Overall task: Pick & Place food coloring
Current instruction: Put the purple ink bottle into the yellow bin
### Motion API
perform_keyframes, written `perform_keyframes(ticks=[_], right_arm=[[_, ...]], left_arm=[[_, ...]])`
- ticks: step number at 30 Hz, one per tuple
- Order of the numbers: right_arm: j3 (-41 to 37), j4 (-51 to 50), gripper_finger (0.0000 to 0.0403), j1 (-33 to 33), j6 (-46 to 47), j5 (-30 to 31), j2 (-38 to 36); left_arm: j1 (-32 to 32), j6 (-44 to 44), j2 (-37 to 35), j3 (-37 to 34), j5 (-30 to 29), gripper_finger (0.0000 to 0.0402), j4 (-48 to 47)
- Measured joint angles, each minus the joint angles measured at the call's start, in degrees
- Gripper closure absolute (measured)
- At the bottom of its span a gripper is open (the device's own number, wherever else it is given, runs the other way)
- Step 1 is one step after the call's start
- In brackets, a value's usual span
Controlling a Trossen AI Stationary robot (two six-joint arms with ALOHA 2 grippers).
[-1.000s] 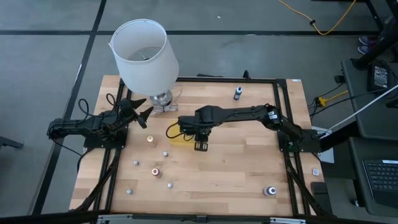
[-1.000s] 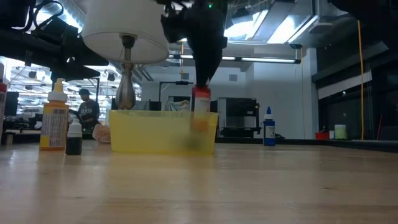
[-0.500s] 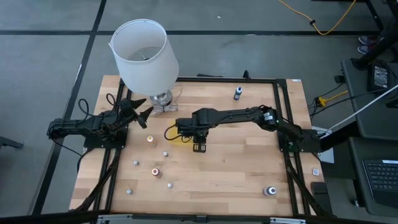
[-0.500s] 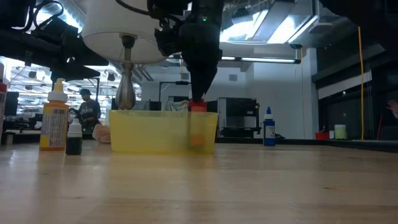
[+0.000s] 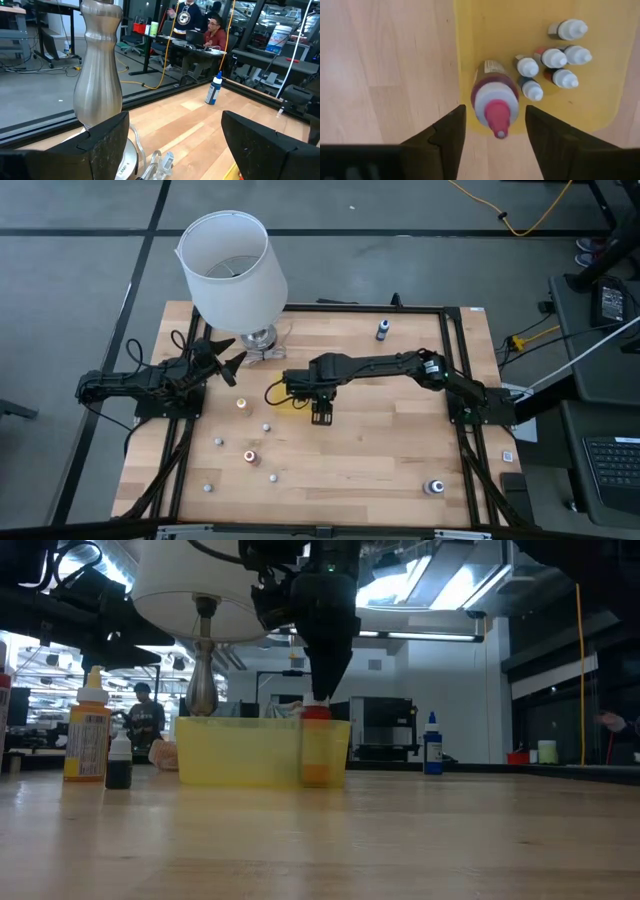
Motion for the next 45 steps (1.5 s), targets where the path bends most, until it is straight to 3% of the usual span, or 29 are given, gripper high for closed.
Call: perform_keyframes(ticks=[9,12,23,34,39,45], right_arm=[[7.5,-4.5,0.0166,-0.5,0.3,0.1,-0.3],[5.8,-2.5,0.0154,-0.5,0.2,0.1,-2.3],[-18.8,10.9,0.0136,3.5,-0.4,0.2,-19.2],[-42.5,16.1,0.0102,15.8,2.4,-2.1,-41.0],[-48.7,10.6,0.0092,23.9,12.7,-0.7,-46.7],[-51.3,6.7,0.0092,33.7,27.8,-3.1,-49.6]], left_arm=[[0.0,0.0,0.0,0.0,0.0,0.0089,0.0],[0.0,0.0,0.0,0.0,0.0,0.0090,0.0],[0.0,0.0,0.0,0.0,0.0,0.0090,0.0],[0.0,0.0,0.0,0.0,0.0,0.0090,0.0],[0.0,0.0,0.0,0.0,0.0,0.0090,0.0],[0.0,0.0,0.0,0.0,0.0,0.0090,0.0]])
